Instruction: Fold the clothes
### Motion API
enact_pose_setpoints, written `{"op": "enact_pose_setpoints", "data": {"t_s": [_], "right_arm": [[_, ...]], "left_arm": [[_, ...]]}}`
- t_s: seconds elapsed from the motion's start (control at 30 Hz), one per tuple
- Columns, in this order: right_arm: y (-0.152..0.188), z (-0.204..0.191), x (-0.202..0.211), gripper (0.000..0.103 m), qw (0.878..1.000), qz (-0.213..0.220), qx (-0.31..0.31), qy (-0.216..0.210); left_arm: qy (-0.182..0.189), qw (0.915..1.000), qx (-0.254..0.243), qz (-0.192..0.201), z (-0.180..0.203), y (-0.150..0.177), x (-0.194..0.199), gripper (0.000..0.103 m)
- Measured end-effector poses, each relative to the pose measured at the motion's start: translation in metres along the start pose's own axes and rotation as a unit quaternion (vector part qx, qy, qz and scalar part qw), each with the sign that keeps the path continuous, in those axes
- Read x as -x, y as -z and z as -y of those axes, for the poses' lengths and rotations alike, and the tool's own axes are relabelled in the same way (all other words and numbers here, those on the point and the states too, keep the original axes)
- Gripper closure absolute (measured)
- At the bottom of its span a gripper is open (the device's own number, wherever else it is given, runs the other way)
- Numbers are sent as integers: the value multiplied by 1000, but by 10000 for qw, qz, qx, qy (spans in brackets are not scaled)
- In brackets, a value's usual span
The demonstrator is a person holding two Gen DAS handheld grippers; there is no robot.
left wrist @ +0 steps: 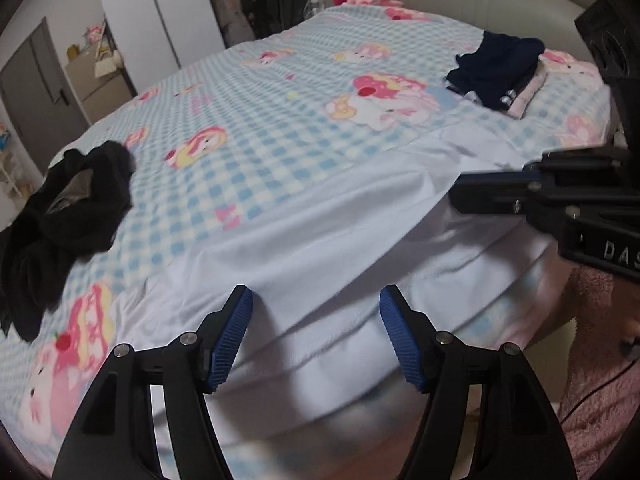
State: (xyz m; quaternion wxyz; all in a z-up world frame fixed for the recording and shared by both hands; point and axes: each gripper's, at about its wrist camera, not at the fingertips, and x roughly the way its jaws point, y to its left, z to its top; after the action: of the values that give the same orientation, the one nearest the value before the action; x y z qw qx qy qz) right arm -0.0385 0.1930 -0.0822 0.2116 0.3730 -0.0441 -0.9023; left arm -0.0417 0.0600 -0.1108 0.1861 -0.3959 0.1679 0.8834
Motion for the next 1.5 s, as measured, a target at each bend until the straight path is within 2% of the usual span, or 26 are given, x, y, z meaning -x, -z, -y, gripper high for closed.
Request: {"op": "enact_pose_setpoints", "data": {"t_s": [0.1,0.13,0.2,0.3,0.33,0.37,0.4,0.43,0.53,0.67,0.73,0.87,0.93,1.07,1.13,1.17,1.23,1.4,1.5], "right_arm": [[0,2,1,99,10000,18,-51,30],[0,3,1,99,10000,3,-51,59],[1,7,0,99,9999,-35,-131,55],[4,11,-3,98,9997,-155,-212,27],[6,12,-5,92,9995,-218,-238,-49],[7,12,-8,83,9990,-273,-308,-170],[8,14,-12,58,9982,-339,-397,-310],[9,14,-15,47,9972,-390,-478,-413],[10,7,-21,45,9982,-345,-385,-299],[11,1,-28,45,9991,-365,-200,-52],[13,0,-28,37,9992,-361,-177,-19],[15,-3,-27,34,9993,-360,-95,73],[15,-4,-27,23,9993,-348,-87,103],[14,-7,-28,18,9990,-305,-225,220],[14,-12,-26,21,9992,-240,-93,291],[14,-15,-23,28,9993,-182,24,325],[16,-18,-20,71,9990,-137,203,370],[21,-3,-20,91,9994,-278,-79,215],[19,0,-9,94,9995,-173,-80,237]], "left_arm": [[225,9997,22,-32,3,-6,-13,38],[293,9995,36,-62,5,-8,-18,55],[251,9995,170,-89,5,-8,-23,76],[385,9984,397,100,1,-8,-15,93],[451,9977,470,191,-1,-8,-11,95],[488,9972,503,266,-3,-8,-6,96],[526,9966,536,341,-4,-8,-1,96],[562,9959,568,414,-6,-8,4,96],[649,9944,665,506,-9,-8,12,96],[868,9909,965,346,-13,0,9,96],[928,9894,1080,292,-15,5,8,96],[1131,9835,1366,360,-18,13,12,96],[1178,9818,1431,411,-19,13,15,96],[1184,9812,1453,469,-19,12,20,96],[1172,9810,1469,480,-19,12,22,96],[1149,9811,1486,474,-19,13,23,96],[1137,9807,1519,466,-20,15,24,96],[1184,9794,1600,348,-20,24,19,96],[1276,9781,1596,408,-19,25,21,96]]}}
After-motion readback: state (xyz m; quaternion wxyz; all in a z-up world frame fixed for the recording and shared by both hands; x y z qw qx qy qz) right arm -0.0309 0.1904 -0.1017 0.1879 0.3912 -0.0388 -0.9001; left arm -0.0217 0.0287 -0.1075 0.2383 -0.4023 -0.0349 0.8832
